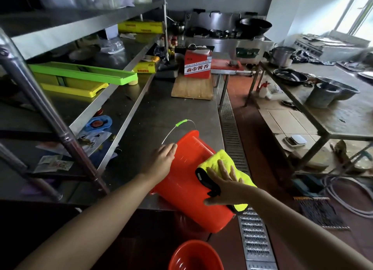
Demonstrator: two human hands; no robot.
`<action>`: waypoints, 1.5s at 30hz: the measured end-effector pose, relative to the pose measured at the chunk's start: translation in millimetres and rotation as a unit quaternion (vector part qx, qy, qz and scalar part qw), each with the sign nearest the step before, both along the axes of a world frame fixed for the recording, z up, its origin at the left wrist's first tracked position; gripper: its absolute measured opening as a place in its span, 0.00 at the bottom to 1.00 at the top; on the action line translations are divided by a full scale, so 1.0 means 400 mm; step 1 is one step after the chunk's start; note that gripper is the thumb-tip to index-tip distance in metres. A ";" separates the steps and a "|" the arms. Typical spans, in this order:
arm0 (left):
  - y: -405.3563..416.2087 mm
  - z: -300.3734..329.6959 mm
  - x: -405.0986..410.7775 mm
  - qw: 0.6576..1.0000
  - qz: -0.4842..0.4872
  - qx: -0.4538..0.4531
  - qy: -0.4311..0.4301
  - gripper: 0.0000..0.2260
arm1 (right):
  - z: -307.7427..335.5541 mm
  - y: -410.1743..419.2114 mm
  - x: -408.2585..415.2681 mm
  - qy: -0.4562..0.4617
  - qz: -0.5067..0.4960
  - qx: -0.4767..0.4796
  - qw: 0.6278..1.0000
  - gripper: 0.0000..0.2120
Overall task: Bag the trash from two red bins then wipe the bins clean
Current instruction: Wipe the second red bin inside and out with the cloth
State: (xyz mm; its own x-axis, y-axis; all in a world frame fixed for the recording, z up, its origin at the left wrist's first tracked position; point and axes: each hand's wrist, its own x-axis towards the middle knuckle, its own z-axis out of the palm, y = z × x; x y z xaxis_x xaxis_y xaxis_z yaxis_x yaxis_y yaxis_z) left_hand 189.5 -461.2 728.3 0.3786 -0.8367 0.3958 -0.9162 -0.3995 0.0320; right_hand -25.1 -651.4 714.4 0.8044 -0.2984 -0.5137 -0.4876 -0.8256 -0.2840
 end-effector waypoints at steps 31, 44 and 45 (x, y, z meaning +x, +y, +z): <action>-0.003 0.007 0.141 0.930 0.069 0.015 0.360 0.21 | -0.081 0.156 0.131 -0.241 0.068 -0.213 0.944 0.27; 0.035 -0.016 0.190 0.911 0.052 0.061 0.405 0.20 | -0.120 0.271 0.229 -0.223 0.112 -0.277 0.928 0.33; 0.040 -0.018 0.191 0.912 0.054 0.059 0.403 0.20 | -0.122 0.276 0.241 -0.223 0.125 -0.278 0.926 0.33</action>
State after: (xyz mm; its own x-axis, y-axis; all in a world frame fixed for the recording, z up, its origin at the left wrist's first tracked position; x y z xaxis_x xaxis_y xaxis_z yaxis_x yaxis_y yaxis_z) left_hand 265.8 -445.1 721.0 0.5894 -0.7961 -0.1374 -0.5695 -0.5301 0.6282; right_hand 71.2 -541.2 665.8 0.9792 -0.1931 0.0624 -0.1982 -0.9759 0.0914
